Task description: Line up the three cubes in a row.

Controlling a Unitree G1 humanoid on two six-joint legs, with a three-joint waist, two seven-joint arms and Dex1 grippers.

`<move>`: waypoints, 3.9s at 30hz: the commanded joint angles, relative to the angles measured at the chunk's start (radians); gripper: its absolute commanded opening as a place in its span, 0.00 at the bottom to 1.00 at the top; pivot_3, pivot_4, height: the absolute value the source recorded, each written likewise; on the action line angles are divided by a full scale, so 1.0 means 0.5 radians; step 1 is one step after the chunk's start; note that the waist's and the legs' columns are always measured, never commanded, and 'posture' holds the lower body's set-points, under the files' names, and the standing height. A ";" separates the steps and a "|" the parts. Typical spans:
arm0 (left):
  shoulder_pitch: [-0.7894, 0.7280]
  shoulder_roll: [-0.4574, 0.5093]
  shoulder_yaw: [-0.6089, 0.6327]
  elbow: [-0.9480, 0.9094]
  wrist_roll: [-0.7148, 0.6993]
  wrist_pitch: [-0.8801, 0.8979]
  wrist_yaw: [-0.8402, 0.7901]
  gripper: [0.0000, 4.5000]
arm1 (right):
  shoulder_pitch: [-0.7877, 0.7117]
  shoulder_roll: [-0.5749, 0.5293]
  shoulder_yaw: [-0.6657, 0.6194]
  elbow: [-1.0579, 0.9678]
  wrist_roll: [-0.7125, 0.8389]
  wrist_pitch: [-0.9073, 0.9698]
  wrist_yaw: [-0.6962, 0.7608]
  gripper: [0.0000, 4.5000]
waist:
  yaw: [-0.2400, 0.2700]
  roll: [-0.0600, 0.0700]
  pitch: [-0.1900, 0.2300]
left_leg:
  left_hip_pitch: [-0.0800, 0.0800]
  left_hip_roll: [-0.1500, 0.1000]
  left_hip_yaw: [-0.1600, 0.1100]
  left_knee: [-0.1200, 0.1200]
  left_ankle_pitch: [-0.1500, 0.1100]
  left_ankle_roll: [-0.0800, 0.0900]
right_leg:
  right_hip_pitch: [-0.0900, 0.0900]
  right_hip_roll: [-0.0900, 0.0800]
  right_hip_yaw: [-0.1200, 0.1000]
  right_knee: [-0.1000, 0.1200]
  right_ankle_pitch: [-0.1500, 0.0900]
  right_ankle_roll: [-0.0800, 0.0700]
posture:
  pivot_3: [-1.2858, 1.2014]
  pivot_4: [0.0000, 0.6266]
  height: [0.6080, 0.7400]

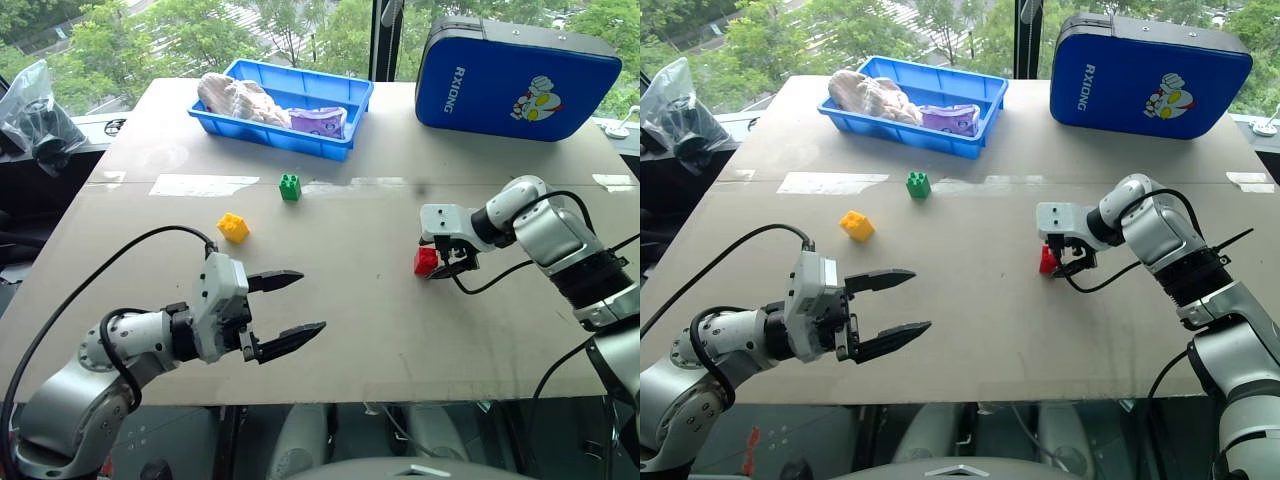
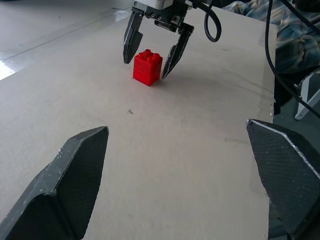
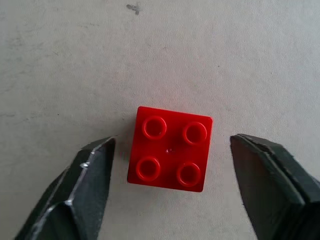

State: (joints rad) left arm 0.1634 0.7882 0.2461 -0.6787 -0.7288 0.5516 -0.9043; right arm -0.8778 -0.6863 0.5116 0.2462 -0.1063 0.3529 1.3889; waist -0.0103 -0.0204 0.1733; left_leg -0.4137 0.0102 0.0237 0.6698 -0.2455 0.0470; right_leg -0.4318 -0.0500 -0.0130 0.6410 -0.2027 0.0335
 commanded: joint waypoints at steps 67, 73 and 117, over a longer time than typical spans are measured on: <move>-2.013 -0.575 -1.141 2.333 1.291 -0.849 -0.921 0.29 | 2.617 -0.100 -2.110 -2.432 1.397 0.100 -1.121 1.00 | 0.049 -0.010 -0.002 | -0.001 -0.004 -0.004 0.006 -0.001 0.002 | 0.007 0.002 -0.001 0.001 0.003 0.012 | 0.52 0.24 1.00; -2.030 -0.634 -1.187 2.461 1.357 -0.963 -0.968 0.29 | 2.621 -0.130 -2.108 -2.347 1.387 0.036 -1.046 1.00 | 0.049 -0.010 -0.002 | 0.000 -0.003 -0.004 0.007 -0.001 0.002 | 0.007 0.003 -0.001 0.002 0.000 0.017 | 0.52 0.24 1.00; -1.791 -0.269 -0.454 1.753 1.159 -0.036 -0.381 0.98 | 2.555 -0.115 -1.908 -2.273 1.390 -0.028 -0.998 1.00 | 0.047 -0.009 -0.003 | 0.001 0.002 -0.005 0.008 0.000 0.002 | 0.007 0.004 -0.002 0.004 0.002 0.014 | 0.52 0.24 1.00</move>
State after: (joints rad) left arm -0.7266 0.6439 -0.0452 0.2654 -0.1255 0.4659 -1.1765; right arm 0.4091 -0.7445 -0.4460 -0.8853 0.5829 0.3636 0.8865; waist 0.0134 -0.0250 0.1719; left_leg -0.4134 0.0112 0.0212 0.6743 -0.2457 0.0478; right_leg -0.4283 -0.0480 -0.0140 0.6429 -0.2024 0.0417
